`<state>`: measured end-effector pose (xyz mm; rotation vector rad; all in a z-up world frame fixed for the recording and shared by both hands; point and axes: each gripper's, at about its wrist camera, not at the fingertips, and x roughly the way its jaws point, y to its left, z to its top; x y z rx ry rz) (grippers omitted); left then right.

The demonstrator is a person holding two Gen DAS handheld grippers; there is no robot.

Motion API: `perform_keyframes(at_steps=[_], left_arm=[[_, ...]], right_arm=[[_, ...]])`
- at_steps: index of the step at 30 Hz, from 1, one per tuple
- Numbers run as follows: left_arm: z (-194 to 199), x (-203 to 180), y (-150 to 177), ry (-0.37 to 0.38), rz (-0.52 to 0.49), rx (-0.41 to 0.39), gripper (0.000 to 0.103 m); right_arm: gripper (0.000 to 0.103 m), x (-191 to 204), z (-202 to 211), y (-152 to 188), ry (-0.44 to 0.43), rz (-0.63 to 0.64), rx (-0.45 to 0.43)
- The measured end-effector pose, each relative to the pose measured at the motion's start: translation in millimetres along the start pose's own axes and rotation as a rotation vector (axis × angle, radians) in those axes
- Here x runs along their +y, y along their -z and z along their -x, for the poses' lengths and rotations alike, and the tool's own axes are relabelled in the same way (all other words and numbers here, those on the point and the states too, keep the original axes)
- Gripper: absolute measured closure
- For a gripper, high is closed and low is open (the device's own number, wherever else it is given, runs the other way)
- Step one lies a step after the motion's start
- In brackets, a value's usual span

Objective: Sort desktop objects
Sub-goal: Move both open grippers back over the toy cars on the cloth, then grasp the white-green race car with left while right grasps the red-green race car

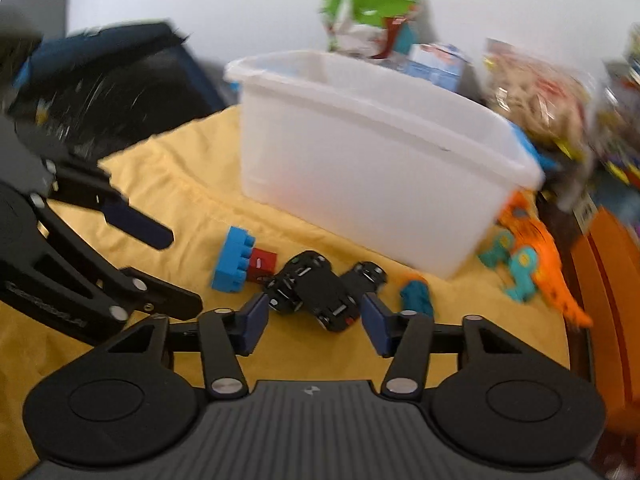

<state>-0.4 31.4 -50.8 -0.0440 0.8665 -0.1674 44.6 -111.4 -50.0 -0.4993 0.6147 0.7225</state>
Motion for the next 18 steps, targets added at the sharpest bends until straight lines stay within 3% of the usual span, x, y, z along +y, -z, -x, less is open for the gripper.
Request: perform_keyframes(at_steps=[6, 10, 14, 18], left_arm=[[-2.3, 2.8, 1.1, 0.007, 0.006, 0.011, 0.038], [-1.7, 0.0, 0.3, 0.021, -0.005, 0.007, 0.039], [-1.4, -6.0, -2.7, 0.038, -0.02, 0.002, 0.039], [-2.5, -14.5, -10.8, 0.06, -0.047, -0.015, 0.039]], right_arm=[[0.062, 8.0, -27.7, -6.1, 0.039, 0.181, 0.026], [0.069, 5.4, -38.2, -7.1, 0.041, 0.211, 0.059], [0.069, -7.3, -30.2, -5.5, 0.035, 0.11, 0.066], [0.069, -35.7, -6.9, 4.0, -0.058, -0.164, 0.076]])
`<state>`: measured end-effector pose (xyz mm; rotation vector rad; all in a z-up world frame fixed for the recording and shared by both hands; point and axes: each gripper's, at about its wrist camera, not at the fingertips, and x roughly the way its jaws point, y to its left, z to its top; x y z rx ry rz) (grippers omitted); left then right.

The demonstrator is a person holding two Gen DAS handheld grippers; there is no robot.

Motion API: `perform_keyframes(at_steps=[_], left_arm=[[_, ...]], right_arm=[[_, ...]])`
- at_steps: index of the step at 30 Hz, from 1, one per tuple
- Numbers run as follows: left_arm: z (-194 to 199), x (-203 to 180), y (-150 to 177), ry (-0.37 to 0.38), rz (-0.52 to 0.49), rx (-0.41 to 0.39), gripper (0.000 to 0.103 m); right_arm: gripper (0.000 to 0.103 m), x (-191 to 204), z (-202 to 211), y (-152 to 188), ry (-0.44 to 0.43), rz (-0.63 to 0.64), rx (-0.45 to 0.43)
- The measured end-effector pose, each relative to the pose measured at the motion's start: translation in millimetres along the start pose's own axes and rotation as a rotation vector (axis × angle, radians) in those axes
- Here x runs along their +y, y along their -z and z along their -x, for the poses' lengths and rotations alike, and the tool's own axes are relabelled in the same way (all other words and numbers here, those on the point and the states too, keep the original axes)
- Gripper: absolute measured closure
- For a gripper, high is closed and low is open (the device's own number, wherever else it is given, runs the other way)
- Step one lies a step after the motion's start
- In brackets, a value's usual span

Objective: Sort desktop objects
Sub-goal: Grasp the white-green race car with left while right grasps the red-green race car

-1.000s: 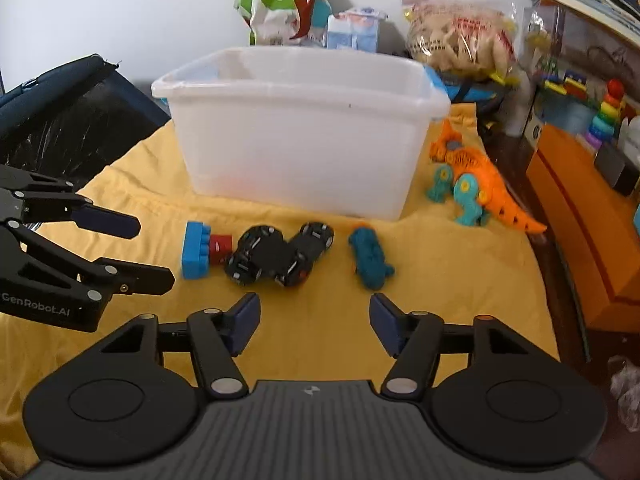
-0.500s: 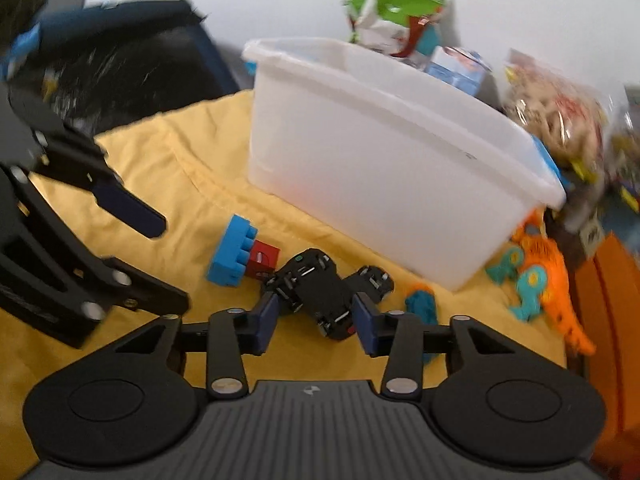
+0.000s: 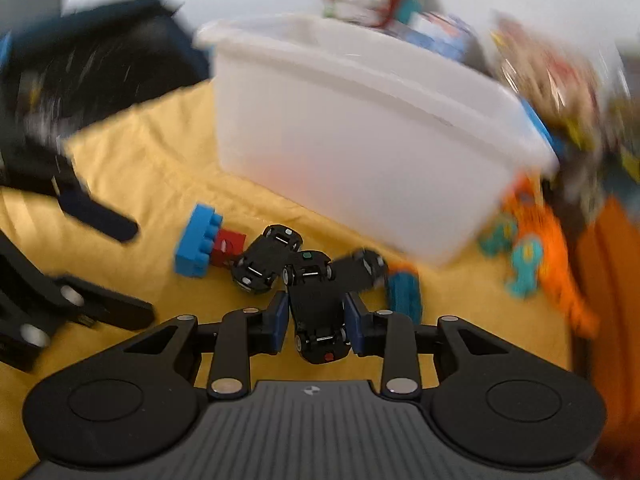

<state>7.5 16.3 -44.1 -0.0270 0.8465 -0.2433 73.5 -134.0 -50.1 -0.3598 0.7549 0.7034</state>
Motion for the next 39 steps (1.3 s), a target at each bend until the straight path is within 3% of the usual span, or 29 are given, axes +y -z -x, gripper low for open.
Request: perform_keyframes(at_steps=[4, 7, 10, 11, 13, 15, 18, 23, 25, 26, 27, 31, 35, 39], left_arm=[[-5.5, -4.6, -11.5, 0.017, -0.015, -0.014, 0.039], [-9.8, -9.6, -21.1, -0.004, -0.034, -0.03, 0.042], [-13.6, -11.2, -25.6, -0.016, -0.041, -0.027, 0.048], [-13.8, -11.6, -25.4, -0.026, -0.045, -0.027, 0.049], [-13.9, -11.4, -23.1, -0.049, -0.058, -0.018, 0.062], [-14.9, -10.7, -19.9, -0.054, -0.066, 0.001, 0.063], [-14.5, -10.0, -17.2, -0.044, -0.062, 0.005, 0.063], [-17.6, -16.9, -24.2, -0.041, -0.074, -0.009, 0.063], [-22.5, -21.0, -29.3, -0.045, -0.077, -0.016, 0.063], [-26.6, -23.0, -31.8, -0.052, -0.079, -0.02, 0.063], [-32.2, -24.7, -33.9, -0.065, -0.081, -0.019, 0.063], [-58.1, -28.1, -38.4, -0.132, -0.089, 0.019, 0.063], [-75.8, -30.7, -35.2, -0.227, -0.142, 0.047, 0.072], [-67.5, -9.5, -33.3, -0.166, -0.08, 0.054, 0.081]], right_arm=[[0.069, -32.1, 16.1, 19.8, -0.184, -0.305, 0.068], [0.069, -40.8, 19.5, 35.6, -0.225, -0.375, 0.113], [0.066, -34.5, 20.5, 43.8, -0.092, -0.329, 0.122], [0.065, -31.2, 24.0, 45.3, -0.032, -0.301, 0.102], [0.064, -21.8, 34.3, 45.9, 0.058, -0.222, 0.046], [0.064, -12.1, 44.4, 45.5, 0.097, -0.157, 0.003], [0.064, 5.1, 45.2, 45.4, 0.072, -0.07, -0.002], [0.065, 22.4, 23.3, 55.2, 0.088, 0.043, 0.06], [0.07, 24.7, 19.9, 57.3, 0.094, 0.079, 0.069], [0.077, 26.2, 19.8, 57.9, 0.108, 0.098, 0.069], [0.082, 25.7, 21.0, 57.7, 0.114, 0.1, 0.068], [0.083, 12.0, 30.9, 54.6, 0.087, 0.012, 0.061], [0.083, 5.8, 39.0, 50.5, 0.064, -0.04, 0.045], [0.083, 7.1, 40.8, 47.1, 0.04, -0.059, 0.035]])
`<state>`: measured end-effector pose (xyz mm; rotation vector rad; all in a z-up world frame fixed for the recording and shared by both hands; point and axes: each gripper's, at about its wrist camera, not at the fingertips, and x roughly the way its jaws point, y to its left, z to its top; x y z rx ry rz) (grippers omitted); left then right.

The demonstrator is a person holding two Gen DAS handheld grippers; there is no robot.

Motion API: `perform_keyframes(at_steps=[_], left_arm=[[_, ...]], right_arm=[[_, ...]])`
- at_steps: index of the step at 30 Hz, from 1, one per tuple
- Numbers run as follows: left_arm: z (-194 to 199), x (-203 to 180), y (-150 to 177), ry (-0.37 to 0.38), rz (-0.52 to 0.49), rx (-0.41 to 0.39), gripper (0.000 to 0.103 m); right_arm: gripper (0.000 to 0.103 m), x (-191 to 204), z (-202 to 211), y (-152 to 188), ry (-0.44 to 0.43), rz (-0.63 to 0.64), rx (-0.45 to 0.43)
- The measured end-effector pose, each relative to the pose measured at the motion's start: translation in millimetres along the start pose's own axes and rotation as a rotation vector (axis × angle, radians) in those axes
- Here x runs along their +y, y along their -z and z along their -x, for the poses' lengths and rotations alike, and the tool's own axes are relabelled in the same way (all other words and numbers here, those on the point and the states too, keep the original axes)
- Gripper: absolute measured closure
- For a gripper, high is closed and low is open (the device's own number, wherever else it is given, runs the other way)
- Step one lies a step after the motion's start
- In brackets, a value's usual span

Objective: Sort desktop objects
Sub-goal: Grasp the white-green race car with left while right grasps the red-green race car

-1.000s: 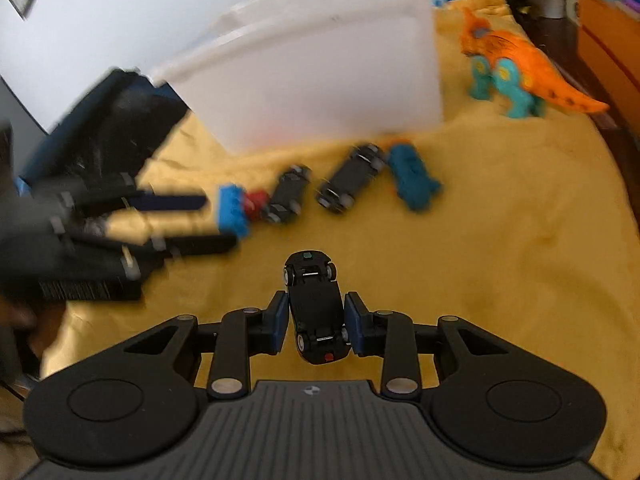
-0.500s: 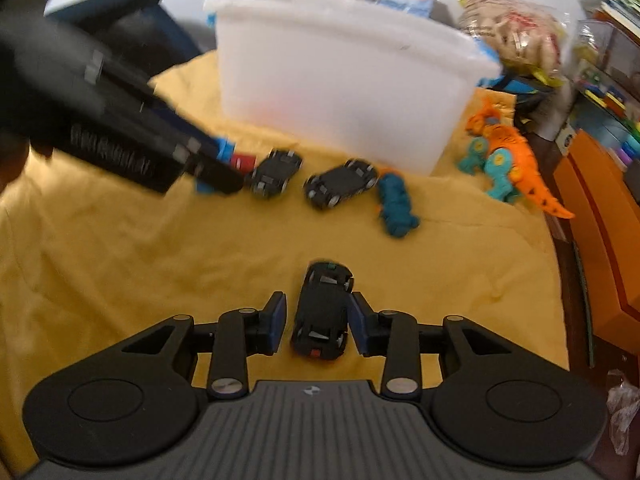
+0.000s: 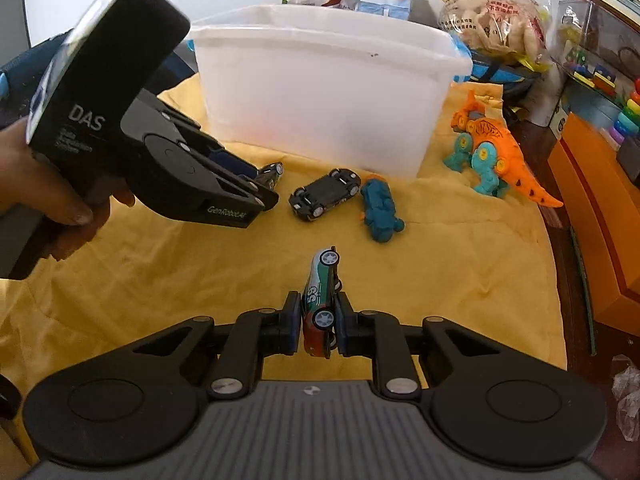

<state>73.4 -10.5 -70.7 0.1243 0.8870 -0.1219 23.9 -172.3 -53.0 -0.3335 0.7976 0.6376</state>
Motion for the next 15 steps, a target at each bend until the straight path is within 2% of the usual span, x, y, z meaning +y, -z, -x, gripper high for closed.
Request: perform_keyframes(at_steps=[3, 8, 12, 13, 15], left_arm=[[13.3, 17.5, 4.7, 0.133, 0.071, 0.014, 0.084], [33.4, 23.1, 28.0, 0.276, 0.127, 0.082, 0.084], [38.8, 24.6, 42.1, 0.286, 0.148, 0.089, 0.084], [39.1, 26.0, 43.6, 0.272, 0.152, 0.088, 0.08], [44.3, 30.7, 45.4, 0.236, 0.143, 0.071, 0.077]], right_arm=[[0.083, -5.0, -1.8, -1.1, -0.086, -0.087, 0.009], [0.083, -11.6, -9.9, 2.8, -0.218, -0.218, 0.051], [0.083, -16.4, -16.2, 7.1, -0.237, -0.289, 0.076], [0.082, -17.8, -17.4, 8.0, -0.228, -0.297, 0.078], [0.075, -20.1, -16.5, 9.1, -0.204, -0.308, 0.069]])
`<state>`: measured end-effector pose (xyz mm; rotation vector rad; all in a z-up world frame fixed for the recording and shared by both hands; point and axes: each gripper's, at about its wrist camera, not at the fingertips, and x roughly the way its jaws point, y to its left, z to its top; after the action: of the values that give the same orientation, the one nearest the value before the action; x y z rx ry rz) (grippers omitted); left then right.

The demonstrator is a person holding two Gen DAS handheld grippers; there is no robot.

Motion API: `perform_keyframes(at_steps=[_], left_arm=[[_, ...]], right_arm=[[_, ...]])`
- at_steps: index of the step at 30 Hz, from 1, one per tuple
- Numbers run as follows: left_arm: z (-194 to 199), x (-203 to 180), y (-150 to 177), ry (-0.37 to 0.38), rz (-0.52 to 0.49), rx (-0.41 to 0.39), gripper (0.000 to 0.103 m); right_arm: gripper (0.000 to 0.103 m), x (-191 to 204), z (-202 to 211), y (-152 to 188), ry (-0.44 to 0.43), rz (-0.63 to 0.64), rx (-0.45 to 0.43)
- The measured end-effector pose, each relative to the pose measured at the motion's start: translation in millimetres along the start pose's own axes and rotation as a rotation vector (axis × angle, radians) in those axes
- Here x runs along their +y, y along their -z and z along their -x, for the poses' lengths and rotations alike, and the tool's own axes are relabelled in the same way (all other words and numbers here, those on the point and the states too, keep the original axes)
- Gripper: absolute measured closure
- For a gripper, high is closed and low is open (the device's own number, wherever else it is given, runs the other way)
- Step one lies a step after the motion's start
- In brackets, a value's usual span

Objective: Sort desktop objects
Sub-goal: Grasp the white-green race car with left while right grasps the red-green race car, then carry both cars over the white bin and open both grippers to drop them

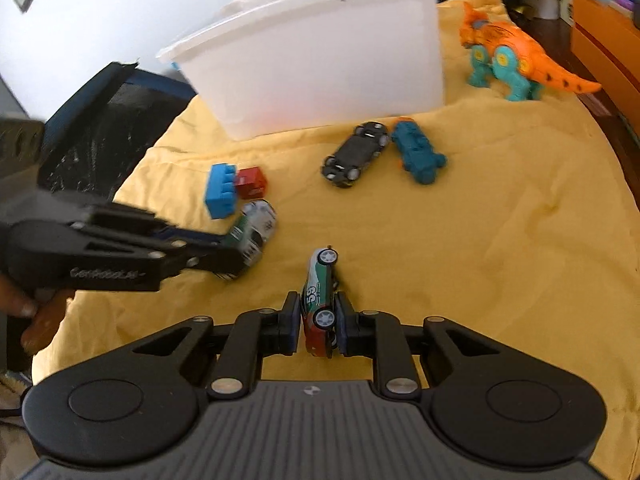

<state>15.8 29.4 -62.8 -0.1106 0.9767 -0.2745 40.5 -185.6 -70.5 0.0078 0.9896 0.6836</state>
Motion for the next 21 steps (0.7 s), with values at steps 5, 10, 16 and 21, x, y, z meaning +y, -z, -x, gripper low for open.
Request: perform_keyframes(at_steps=[5, 10, 16, 21], left_arm=[[13.3, 1.4, -0.6, -0.095, -0.054, -0.03, 0.076], [13.5, -11.5, 1.9, -0.109, -0.112, -0.041, 0.069], [-8.5, -18.8, 2.7, -0.135, -0.112, -0.004, 0.064], [-13.9, -12.1, 6.6, -0.134, -0.068, -0.014, 0.066]], right_arm=[[0.068, 7.0, 10.9, 0.7, 0.128, 0.081, -0.055], [0.052, 19.9, 14.4, -0.1, 0.196, 0.18, -0.074], [0.044, 33.7, 3.2, 3.8, 0.23, 0.268, -0.067], [0.045, 23.8, -10.4, 7.3, 0.246, 0.236, -0.05]])
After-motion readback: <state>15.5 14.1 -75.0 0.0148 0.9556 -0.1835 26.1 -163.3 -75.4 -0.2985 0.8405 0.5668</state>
